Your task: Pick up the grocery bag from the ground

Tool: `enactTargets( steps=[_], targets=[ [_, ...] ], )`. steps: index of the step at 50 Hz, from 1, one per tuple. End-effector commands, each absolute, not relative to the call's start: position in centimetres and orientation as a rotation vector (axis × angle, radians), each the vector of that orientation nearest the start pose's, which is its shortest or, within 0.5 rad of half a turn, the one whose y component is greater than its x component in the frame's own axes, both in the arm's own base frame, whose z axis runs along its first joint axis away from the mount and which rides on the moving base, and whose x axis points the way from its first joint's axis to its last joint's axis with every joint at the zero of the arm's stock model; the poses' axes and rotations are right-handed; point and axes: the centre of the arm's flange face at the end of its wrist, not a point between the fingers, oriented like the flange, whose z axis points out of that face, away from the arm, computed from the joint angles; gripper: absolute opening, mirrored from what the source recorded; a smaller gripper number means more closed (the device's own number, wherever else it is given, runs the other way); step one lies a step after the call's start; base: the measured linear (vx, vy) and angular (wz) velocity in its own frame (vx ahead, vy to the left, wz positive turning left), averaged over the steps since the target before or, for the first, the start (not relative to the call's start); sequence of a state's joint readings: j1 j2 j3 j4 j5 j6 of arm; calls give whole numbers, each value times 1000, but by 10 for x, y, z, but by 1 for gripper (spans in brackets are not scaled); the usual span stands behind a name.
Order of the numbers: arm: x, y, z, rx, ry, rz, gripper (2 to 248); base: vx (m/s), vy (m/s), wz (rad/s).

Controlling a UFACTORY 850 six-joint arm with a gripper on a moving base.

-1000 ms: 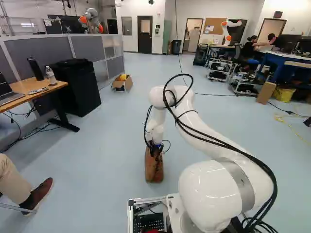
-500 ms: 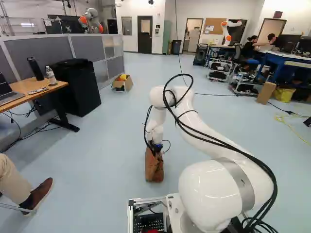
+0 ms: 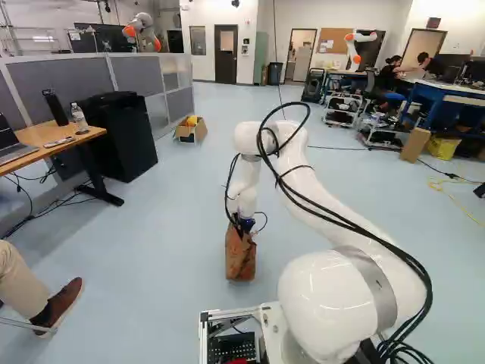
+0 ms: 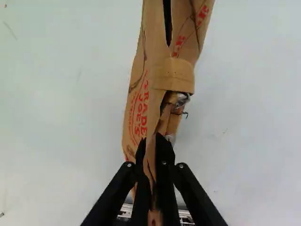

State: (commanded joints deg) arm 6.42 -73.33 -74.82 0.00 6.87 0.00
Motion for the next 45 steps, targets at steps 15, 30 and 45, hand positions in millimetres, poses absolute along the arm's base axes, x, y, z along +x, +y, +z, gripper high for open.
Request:
enactTargets(
  steps=[15,30,45],
  targets=[
    [540,61,7,-3117,-175,-259,23,0,0,0],
    [535,60,49,-3112,-174,-298,23,0,0,0],
    [529,59,91,-3105,-174,-347,23,0,0,0]
  ],
)
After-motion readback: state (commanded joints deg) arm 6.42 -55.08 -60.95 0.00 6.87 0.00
